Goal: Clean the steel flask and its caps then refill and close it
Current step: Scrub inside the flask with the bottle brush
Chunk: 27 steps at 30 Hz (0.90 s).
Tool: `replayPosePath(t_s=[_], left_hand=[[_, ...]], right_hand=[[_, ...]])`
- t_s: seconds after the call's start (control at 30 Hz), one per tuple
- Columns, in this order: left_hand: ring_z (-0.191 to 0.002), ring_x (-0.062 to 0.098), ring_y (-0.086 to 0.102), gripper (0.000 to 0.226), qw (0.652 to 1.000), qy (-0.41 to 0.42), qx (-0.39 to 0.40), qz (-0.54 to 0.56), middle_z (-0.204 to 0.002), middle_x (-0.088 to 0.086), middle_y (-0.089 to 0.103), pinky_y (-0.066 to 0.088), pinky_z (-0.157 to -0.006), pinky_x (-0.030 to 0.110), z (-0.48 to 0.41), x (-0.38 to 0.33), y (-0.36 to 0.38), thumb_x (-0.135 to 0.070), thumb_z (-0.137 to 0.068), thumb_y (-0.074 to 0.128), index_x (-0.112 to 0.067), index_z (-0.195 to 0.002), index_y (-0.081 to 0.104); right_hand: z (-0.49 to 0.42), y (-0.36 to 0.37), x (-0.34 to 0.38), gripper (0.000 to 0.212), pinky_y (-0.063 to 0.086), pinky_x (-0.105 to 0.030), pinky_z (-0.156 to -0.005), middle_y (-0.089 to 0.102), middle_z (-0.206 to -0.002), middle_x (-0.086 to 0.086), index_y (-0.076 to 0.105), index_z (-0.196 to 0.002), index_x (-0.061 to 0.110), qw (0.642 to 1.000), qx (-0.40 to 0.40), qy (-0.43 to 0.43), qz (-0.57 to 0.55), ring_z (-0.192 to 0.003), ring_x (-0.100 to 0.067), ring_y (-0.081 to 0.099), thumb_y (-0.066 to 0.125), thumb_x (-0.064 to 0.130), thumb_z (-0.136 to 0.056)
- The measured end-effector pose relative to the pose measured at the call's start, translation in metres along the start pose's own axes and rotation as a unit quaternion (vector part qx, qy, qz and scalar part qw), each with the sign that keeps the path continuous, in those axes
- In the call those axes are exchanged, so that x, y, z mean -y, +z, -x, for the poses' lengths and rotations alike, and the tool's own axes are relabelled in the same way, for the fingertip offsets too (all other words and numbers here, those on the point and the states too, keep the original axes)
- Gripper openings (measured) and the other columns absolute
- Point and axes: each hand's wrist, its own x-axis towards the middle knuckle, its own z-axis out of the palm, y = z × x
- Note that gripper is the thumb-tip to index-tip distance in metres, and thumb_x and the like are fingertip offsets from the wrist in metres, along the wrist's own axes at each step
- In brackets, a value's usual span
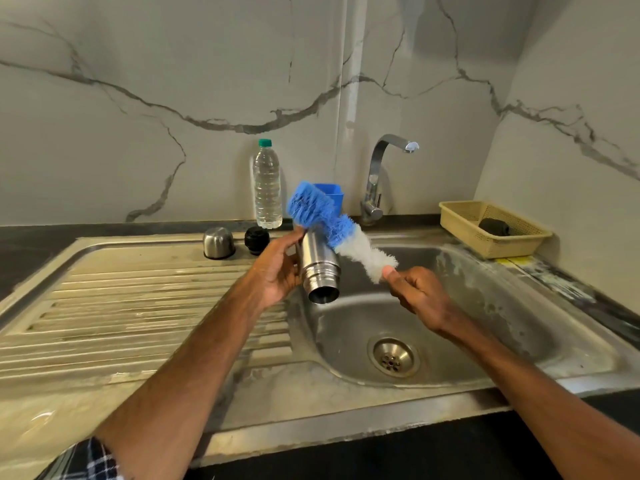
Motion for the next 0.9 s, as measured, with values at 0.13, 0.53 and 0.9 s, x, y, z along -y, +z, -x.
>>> replayPosePath(t_s=[0.13, 0.53, 0.9], left_hand=[[-0.069, 0.018, 0.074, 0.023, 0.999, 0.000, 0.030, 0.041, -0.085, 0.010, 0.075, 0.061, -0.060, 0.030, -0.005, -0.005, -0.007, -0.024, -0.083, 0.067, -0.004, -0.090, 0.077], [-0.091, 0.027, 0.074, 0.041, 0.997, -0.011, 0.006, 0.075, -0.109, 0.013, 0.075, 0.063, -0.080, 0.040, -0.007, -0.009, -0.012, -0.036, -0.098, 0.061, -0.005, -0.124, 0.065], [-0.083, 0.028, 0.075, 0.046, 0.999, -0.020, -0.009, 0.048, -0.100, 0.012, 0.076, 0.061, -0.064, 0.037, 0.001, -0.015, -0.010, -0.042, -0.095, 0.064, -0.005, -0.122, 0.063]], right_hand=[[0.006, -0.002, -0.012, 0.079, 0.027, -0.034, -0.047, 0.029, -0.048, -0.008, 0.035, -0.052, 0.001, 0.997, 0.038, -0.045, 0.040, -0.044, -0.025, 0.028, 0.041, 0.065, -0.098], [0.001, -0.011, -0.018, 0.079, 0.022, -0.022, -0.044, 0.026, -0.043, 0.008, 0.035, -0.046, 0.008, 0.993, -0.023, -0.036, 0.111, -0.039, -0.009, 0.025, 0.041, 0.072, -0.093], [0.010, -0.010, -0.022, 0.070, 0.019, -0.017, -0.044, 0.025, -0.042, 0.009, 0.036, -0.044, 0.012, 0.987, -0.007, -0.068, 0.147, -0.037, -0.009, 0.026, 0.045, 0.056, -0.097]])
